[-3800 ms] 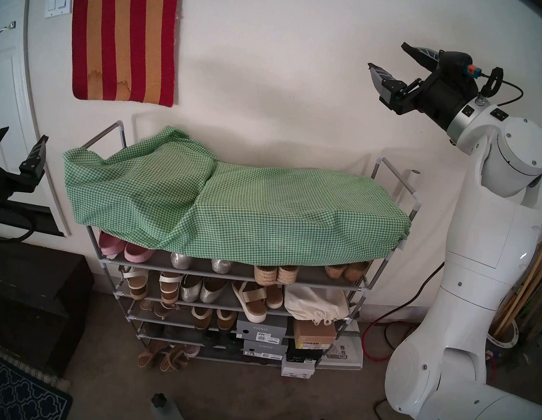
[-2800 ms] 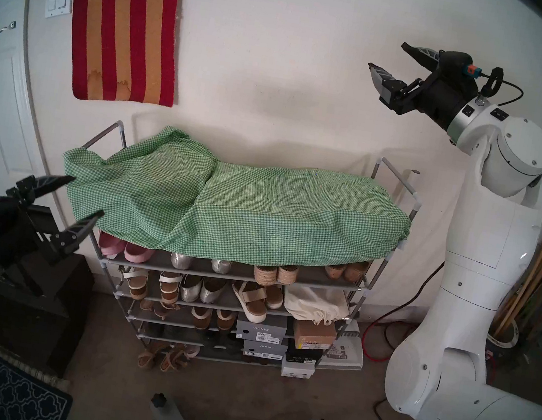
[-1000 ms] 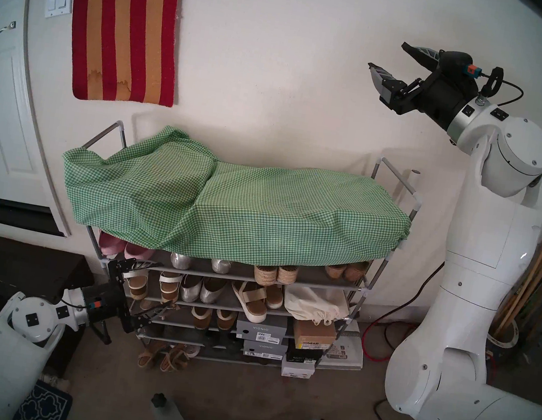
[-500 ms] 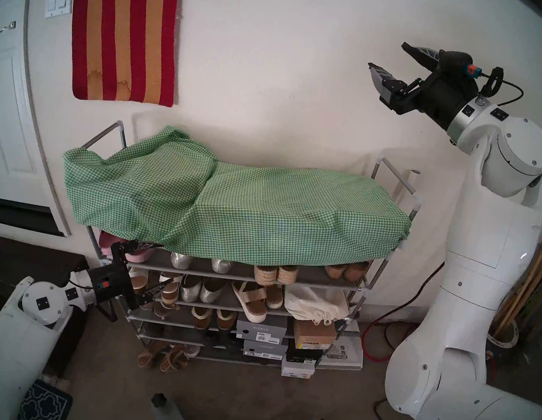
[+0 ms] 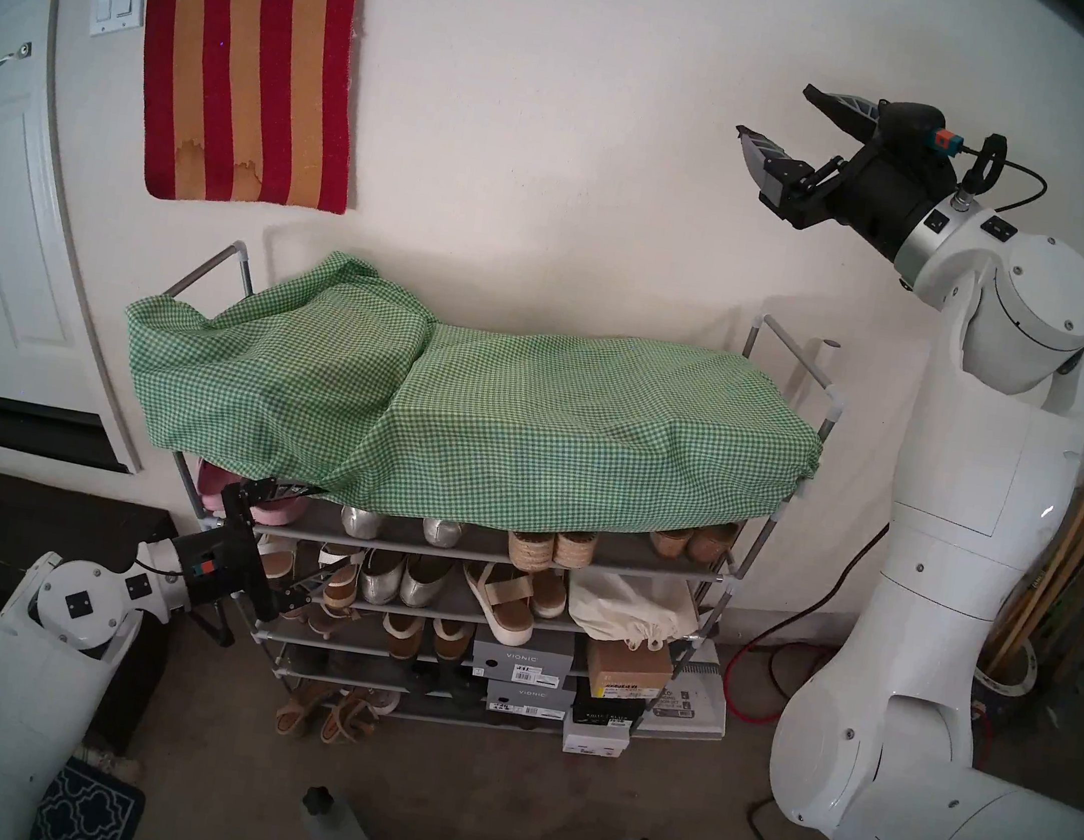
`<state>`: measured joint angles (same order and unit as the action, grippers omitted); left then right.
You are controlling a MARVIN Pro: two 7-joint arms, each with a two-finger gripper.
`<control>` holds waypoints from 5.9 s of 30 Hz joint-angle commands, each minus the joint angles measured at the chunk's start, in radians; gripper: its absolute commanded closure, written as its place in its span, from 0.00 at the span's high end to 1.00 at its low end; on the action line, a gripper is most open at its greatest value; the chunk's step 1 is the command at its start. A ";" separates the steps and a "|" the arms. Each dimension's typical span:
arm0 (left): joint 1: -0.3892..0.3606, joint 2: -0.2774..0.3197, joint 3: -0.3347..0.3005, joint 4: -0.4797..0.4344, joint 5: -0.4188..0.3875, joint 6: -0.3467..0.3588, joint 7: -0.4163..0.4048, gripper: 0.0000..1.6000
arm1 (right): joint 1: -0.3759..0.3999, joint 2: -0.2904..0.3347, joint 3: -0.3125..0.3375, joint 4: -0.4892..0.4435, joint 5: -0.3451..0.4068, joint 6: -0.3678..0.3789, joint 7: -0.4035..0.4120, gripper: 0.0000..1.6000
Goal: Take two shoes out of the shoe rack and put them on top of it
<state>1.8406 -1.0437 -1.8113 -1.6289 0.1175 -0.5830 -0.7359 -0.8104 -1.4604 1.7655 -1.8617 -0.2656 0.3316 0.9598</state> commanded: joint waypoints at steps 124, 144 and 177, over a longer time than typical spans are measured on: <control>-0.504 -0.113 0.220 0.556 0.492 -0.129 0.239 1.00 | -0.001 0.000 -0.001 0.000 0.000 0.000 0.000 1.00; -0.588 -0.089 0.211 0.611 0.460 -0.018 0.110 1.00 | -0.001 0.000 -0.001 0.000 0.000 0.000 0.000 1.00; -0.982 -0.124 0.437 1.050 0.673 0.042 -0.044 1.00 | -0.001 0.000 -0.001 0.000 0.000 0.000 0.000 1.00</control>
<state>0.9465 -1.1595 -1.4376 -0.6759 0.7141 -0.5676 -0.7532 -0.8103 -1.4603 1.7655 -1.8617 -0.2656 0.3316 0.9595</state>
